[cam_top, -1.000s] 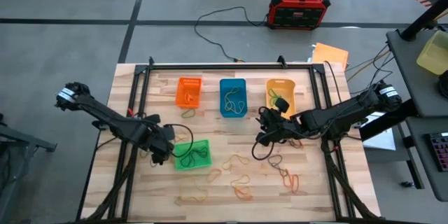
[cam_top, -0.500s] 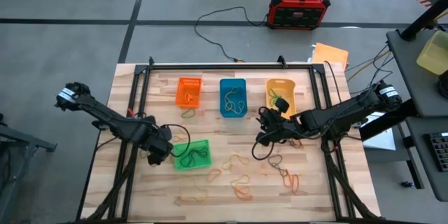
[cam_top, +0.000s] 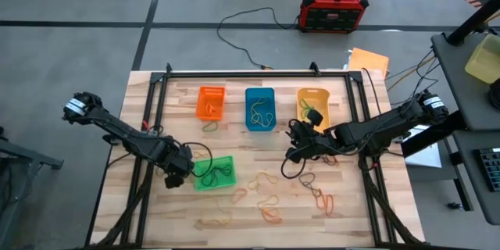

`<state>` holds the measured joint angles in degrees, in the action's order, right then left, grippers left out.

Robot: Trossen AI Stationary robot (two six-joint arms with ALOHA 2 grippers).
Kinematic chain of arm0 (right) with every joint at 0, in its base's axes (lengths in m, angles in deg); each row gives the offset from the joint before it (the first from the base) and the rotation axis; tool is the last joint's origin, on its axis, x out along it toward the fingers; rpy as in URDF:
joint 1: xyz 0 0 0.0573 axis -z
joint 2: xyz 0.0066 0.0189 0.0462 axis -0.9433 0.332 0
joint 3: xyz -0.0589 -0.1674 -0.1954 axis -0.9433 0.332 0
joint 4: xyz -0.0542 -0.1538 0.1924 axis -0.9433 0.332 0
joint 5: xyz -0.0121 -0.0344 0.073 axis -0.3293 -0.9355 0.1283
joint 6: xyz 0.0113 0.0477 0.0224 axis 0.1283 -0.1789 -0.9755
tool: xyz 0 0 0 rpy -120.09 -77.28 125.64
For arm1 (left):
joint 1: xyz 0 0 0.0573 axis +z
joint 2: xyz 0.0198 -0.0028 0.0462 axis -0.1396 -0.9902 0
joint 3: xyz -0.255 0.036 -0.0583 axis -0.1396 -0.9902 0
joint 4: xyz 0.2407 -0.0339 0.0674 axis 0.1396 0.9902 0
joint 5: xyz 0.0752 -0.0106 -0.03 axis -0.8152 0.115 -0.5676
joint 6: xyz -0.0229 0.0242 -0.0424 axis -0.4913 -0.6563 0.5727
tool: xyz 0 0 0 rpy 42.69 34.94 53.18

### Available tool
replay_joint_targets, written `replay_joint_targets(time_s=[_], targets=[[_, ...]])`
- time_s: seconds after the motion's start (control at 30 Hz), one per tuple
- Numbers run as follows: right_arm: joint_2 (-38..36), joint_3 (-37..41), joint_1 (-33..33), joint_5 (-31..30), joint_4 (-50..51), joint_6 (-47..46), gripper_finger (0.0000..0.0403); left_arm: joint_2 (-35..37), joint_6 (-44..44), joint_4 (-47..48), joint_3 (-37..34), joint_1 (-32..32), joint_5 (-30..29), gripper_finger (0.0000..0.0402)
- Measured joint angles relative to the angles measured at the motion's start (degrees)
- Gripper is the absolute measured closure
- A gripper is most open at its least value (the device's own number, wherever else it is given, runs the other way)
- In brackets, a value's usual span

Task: Sort rubber bands into baskets
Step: Put the violet rubberband into the green bin

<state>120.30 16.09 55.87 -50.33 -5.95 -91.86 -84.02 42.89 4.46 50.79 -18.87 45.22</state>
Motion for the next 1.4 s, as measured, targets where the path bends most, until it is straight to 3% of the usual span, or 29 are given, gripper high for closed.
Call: replay_joint_targets(time_s=[0.57, 1.03, 1.4], targets=[[0.0, 0.0, 0.0, 0.0, 0.0, -0.4, 0.0308, -0.1, 1.8, -2.6, -4.4, 0.0, -1.8, 0.0391], [0.0, 0.0, 0.0, 0.0, 0.0, -0.4, 0.0319, 0.0, 1.8, -2.2, -5.7, 0.0, 0.0, 0.0343], [0.0, 0.0, 0.0, 0.0, 0.0, -0.4, 0.0307, 0.2, -1.2, -2.8, -5.8, 0.0, 1.3, 0.036]])
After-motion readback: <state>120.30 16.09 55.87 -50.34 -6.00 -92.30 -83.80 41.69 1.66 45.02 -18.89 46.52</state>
